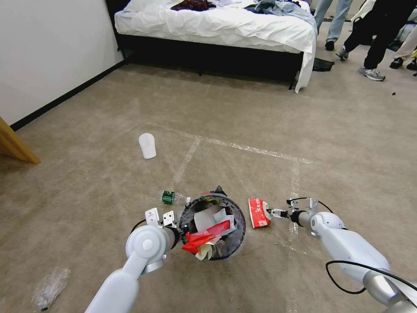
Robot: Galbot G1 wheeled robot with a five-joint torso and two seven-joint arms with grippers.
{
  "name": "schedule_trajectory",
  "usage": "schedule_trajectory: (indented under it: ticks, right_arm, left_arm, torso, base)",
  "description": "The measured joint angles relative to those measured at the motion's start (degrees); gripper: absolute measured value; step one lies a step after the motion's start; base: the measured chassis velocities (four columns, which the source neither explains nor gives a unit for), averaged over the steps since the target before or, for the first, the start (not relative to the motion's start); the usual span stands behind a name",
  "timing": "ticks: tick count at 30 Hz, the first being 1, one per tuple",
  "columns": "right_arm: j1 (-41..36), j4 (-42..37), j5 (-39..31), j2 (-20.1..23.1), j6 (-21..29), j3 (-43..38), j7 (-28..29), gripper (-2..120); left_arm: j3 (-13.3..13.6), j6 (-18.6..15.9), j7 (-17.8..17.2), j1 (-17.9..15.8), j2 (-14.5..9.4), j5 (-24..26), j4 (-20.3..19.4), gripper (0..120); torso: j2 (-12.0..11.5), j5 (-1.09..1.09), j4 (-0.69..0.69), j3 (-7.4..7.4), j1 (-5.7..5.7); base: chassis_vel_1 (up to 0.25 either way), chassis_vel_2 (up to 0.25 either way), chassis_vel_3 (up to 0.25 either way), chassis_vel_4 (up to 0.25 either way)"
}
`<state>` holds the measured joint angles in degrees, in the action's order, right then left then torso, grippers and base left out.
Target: Pick up the trash bin and place the garbage on the floor into it.
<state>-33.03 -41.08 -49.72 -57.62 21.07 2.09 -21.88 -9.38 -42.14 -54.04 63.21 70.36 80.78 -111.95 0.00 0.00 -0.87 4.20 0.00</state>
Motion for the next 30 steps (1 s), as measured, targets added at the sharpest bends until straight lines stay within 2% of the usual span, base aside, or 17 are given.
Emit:
schedule_trajectory:
  ticks: [20, 25, 30]
  right_arm:
    - [-0.6, -3.8, -2.2, 1.0, 1.2, 0.6, 0.1, 100]
    - [0.5, -2.7, -2.2, -0.1, 1.1, 1.6, 0.2, 100]
    - [1.8, 1.4, 0.4, -3.2, -0.2, 2.1, 0.2, 100]
  left_arm:
    - [-0.1, 0.0, 0.4, -0.1, 0.7, -1.0, 0.7, 0]
    - [-0.4, 0.0, 0.4, 0.1, 0.4, -1.1, 0.6, 0]
    - [-0.9, 0.0, 0.5, 0.6, 0.0, -1.3, 0.5, 0]
  torso:
    - [0.0, -0.01, 0.0, 0.0, 0.0]
    - [0.0, -0.01, 0.02, 0.0, 0.0]
    - [0.0, -0.01, 0.02, 0.0, 0.0]
  base:
    - [0.0, 0.0, 0.0, 0.0]
    - [0.0, 0.0, 0.0, 0.0]
    - [0.0, 0.0, 0.0, 0.0]
